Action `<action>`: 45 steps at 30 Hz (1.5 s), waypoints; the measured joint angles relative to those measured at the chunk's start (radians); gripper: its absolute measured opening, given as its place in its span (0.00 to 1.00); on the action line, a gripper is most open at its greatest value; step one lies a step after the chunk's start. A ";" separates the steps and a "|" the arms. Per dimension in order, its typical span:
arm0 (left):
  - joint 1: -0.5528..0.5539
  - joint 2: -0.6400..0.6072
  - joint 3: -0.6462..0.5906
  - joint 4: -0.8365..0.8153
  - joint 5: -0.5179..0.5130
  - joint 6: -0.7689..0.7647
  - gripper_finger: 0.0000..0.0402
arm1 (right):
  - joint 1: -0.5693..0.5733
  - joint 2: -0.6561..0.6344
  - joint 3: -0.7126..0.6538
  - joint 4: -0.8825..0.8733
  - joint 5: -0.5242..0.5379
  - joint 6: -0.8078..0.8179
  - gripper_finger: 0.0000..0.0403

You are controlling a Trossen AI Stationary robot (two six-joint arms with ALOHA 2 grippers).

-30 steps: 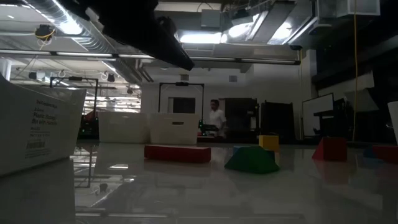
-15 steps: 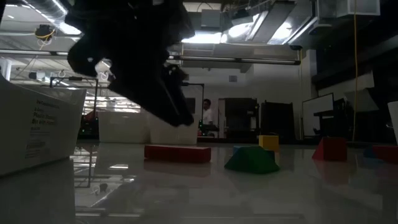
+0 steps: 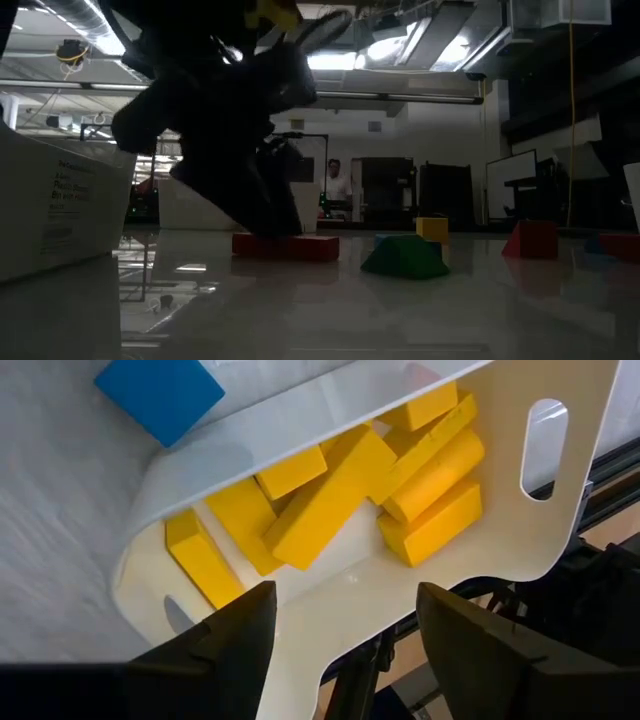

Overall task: Sort blocks
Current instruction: Put the red block into the bottom left white bin

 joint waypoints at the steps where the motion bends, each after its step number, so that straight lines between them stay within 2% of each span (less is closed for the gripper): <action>1: 0.003 0.001 0.000 -0.009 0.000 0.000 0.46 | 0.000 0.000 0.000 0.000 0.000 0.000 0.59; 4: 0.008 0.011 0.000 -0.005 0.017 0.002 0.44 | -0.001 0.000 0.000 0.000 -0.022 0.000 0.59; 11: 0.008 0.022 0.001 -0.025 0.030 0.004 0.36 | -0.021 0.000 0.000 0.000 -0.145 0.000 0.59; 18: 0.008 0.020 0.001 -0.023 0.029 0.001 0.23 | -0.029 0.000 0.007 -0.001 -0.164 0.000 0.59; 24: 0.006 -0.009 0.017 -0.034 0.040 0.002 0.23 | -0.029 0.000 0.092 0.000 -0.146 0.000 0.59; 30: 0.006 -0.100 0.065 -0.147 0.037 0.016 0.25 | -0.029 0.000 0.171 0.000 0.051 -0.001 0.59; 33: -0.004 -0.171 0.103 -0.261 0.044 -0.019 0.24 | -0.029 0.000 0.190 0.000 0.216 -0.001 0.59; 37: -0.042 -0.273 0.133 -0.456 0.099 -0.101 0.24 | -0.029 0.000 0.192 0.006 0.486 -0.001 0.59; 41: -0.116 -0.382 0.141 -0.652 0.183 -0.280 0.24 | -0.055 0.000 0.192 0.056 0.711 -0.001 0.59; 45: -0.225 -0.468 0.141 -0.837 0.280 -0.592 0.24 | -0.121 0.001 0.192 0.134 0.759 -0.001 0.59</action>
